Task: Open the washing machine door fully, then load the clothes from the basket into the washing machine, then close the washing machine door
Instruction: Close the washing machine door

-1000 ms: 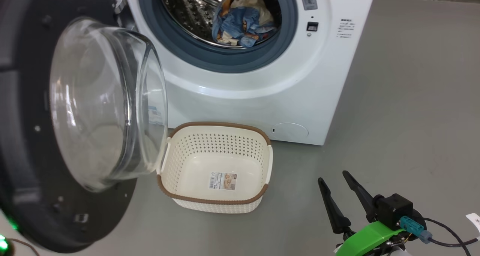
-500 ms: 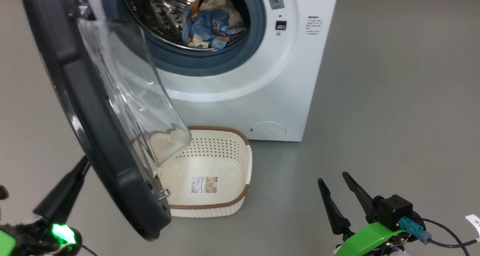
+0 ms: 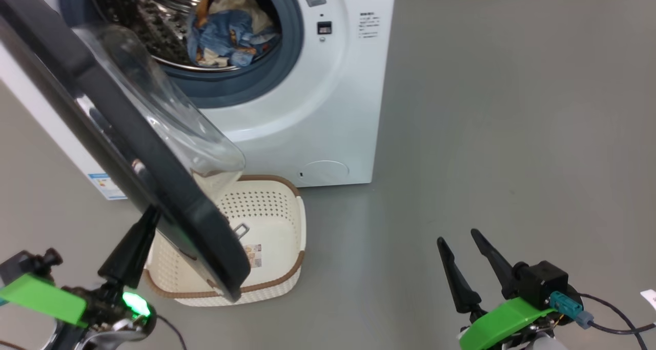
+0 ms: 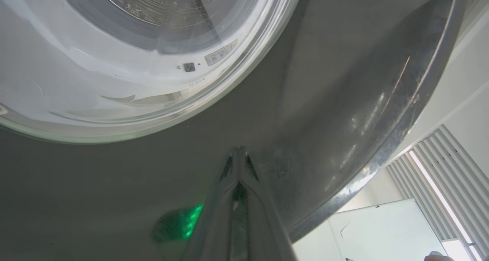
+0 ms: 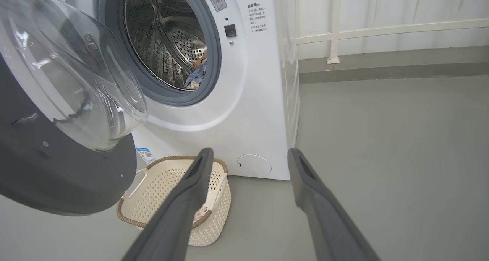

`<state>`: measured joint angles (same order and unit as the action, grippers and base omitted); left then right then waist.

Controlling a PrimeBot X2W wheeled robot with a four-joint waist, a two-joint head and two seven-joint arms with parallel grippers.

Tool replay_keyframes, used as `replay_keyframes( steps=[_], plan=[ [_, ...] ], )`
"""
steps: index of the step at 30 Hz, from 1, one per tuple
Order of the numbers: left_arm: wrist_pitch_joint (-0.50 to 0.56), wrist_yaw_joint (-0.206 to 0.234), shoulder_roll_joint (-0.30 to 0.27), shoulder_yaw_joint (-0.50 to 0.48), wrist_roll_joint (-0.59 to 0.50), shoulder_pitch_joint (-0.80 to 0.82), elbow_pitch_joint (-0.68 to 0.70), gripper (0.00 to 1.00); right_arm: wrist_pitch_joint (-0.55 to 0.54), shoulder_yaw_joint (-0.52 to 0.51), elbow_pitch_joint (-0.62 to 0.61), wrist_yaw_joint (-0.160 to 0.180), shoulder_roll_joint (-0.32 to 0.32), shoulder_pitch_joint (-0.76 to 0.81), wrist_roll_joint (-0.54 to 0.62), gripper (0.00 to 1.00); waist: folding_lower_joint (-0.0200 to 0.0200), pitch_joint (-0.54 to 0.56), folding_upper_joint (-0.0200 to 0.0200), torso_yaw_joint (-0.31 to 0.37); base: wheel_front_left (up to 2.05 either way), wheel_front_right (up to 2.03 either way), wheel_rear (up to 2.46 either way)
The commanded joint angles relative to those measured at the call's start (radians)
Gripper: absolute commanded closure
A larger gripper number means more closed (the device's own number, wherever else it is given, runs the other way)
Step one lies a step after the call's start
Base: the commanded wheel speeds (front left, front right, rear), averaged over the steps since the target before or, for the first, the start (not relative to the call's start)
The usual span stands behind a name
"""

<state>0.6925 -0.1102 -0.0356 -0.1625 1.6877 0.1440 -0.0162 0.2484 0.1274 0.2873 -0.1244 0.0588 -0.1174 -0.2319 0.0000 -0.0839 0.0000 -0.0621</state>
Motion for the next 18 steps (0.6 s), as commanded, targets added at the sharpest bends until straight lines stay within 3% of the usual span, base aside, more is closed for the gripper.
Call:
replay_keyframes(
  steps=[1, 7, 18],
  plan=[
    [-0.016, -0.015, -0.015, -0.007, 0.019, 0.059, 0.016, 1.0, 0.012, 0.021, -0.022, -0.006, -0.006, -0.044, -0.004, 0.0, 0.0, -0.016, 0.0, 0.034, 0.0, 0.0, 0.0],
    [-0.093, -0.02, -0.015, 0.053, 0.012, 0.125, -0.019, 1.0, 0.013, 0.019, -0.025, -0.006, -0.007, -0.055, -0.004, 0.0, 0.0, -0.038, 0.0, 0.092, 0.0, 0.0, 0.0],
    [-0.244, -0.02, -0.015, 0.074, -0.049, 0.246, -0.073, 1.0, 0.013, 0.013, -0.044, -0.006, -0.008, -0.07, -0.013, 0.0, 0.0, -0.088, 0.0, 0.195, 0.0, 0.0, 0.0]
  ],
)
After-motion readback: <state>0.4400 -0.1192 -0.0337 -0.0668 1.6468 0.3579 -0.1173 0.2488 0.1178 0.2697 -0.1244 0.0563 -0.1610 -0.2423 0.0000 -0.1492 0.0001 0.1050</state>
